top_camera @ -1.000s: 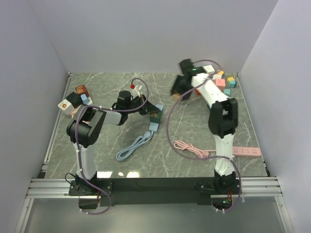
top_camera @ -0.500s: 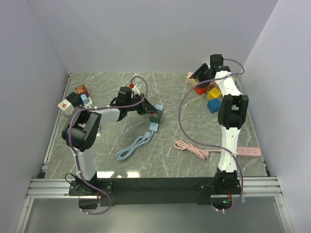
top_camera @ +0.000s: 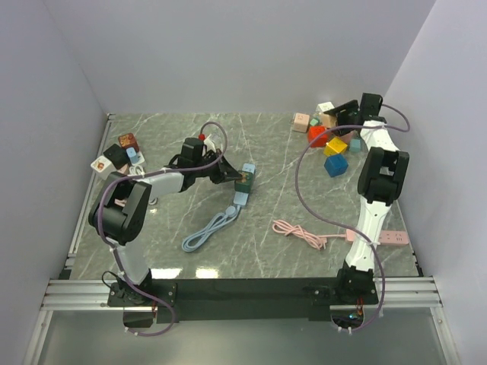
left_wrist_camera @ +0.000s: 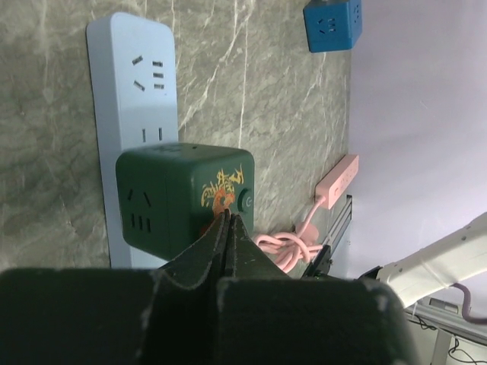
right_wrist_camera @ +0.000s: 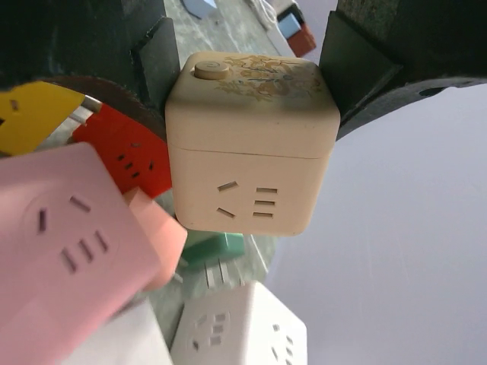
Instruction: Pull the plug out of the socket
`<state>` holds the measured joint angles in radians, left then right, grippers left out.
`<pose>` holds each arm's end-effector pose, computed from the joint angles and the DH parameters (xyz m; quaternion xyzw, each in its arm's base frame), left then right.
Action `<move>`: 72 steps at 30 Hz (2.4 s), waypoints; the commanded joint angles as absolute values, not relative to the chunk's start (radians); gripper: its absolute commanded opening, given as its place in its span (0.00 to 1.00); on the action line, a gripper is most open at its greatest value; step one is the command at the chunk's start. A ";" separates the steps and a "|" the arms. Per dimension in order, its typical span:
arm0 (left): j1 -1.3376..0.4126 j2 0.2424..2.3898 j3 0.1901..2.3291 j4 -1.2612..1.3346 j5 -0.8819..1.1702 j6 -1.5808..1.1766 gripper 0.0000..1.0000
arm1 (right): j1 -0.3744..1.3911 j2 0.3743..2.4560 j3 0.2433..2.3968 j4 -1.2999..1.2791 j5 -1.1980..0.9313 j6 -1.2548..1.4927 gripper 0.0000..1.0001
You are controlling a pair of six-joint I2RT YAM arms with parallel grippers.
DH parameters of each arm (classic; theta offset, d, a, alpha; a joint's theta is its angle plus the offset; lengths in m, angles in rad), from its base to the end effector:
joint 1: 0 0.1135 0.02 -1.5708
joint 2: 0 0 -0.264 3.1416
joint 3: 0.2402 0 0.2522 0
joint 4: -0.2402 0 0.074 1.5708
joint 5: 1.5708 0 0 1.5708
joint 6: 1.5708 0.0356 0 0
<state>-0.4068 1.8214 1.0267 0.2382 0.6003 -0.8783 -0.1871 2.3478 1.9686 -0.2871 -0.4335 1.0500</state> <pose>0.3481 -0.1719 0.1819 -0.0554 0.8455 -0.4849 0.2166 0.5318 -0.0855 0.2011 0.4328 0.7702 0.3542 0.3068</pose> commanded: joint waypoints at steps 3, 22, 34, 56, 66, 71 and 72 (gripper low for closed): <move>-0.405 1.812 0.994 0.169 0.548 -0.856 0.01 | -0.184 2.344 2.077 -0.333 -0.460 1.054 0.77; -0.301 1.566 0.939 0.038 0.353 -0.861 0.01 | 0.156 1.928 1.824 -0.782 -0.146 0.568 1.00; -0.264 1.499 0.753 0.063 0.374 -0.868 0.01 | 0.572 2.017 1.871 -0.923 0.080 0.661 1.00; -0.409 1.557 0.695 0.357 0.629 -0.856 0.01 | 0.653 2.204 1.943 -0.917 -0.081 0.651 0.00; -0.453 1.882 0.865 0.396 0.655 -0.852 0.01 | 0.653 2.217 1.983 -0.937 -0.120 0.666 0.00; -0.451 1.985 0.880 0.273 0.563 -0.792 0.01 | 0.646 2.206 2.057 -0.962 -0.130 0.693 0.00; -0.451 1.999 0.879 0.259 0.555 -0.787 0.01 | 0.643 2.206 2.069 -0.971 -0.136 0.698 0.00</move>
